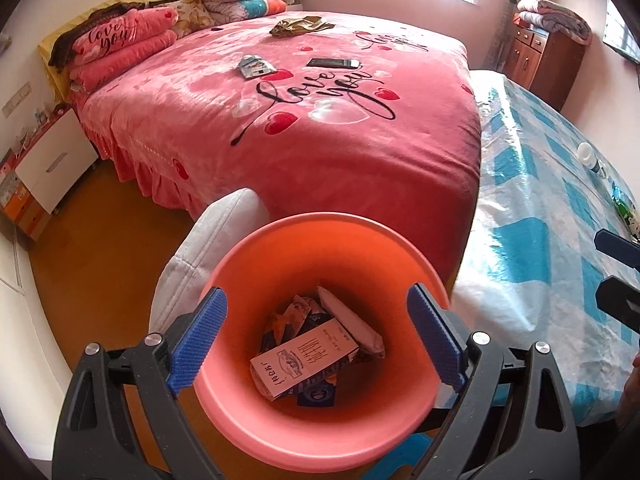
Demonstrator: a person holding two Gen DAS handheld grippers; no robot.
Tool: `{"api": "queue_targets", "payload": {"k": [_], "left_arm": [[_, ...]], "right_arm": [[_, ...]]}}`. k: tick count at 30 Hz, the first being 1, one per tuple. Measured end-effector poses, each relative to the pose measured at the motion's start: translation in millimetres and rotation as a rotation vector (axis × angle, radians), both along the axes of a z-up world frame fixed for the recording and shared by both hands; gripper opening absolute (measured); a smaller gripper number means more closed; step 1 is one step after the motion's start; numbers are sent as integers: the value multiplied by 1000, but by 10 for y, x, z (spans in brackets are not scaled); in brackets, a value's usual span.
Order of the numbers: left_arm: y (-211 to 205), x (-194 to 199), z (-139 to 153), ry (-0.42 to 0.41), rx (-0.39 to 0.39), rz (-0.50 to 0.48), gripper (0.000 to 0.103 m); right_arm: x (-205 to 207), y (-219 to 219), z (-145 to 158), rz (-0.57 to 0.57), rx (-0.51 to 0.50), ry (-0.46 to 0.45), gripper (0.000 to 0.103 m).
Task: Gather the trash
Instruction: 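Move both open tools back over the remaining items on the table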
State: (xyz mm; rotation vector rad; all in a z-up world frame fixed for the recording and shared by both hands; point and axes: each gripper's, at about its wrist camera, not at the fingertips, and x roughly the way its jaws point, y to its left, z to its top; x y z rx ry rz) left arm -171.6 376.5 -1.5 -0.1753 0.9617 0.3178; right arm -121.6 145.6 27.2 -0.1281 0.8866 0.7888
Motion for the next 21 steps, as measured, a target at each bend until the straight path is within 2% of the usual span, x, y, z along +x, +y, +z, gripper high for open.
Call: {"api": "queue_targets", "payload": {"k": [15,21], "left_arm": [[-427,139,234,5,76,-62,92],[-591,179,309,4,93,-87,92]], "right_arm": [[9,-516,24,-59,99,-10,95],[55,-786,30,-96,175,-1,95]]}}
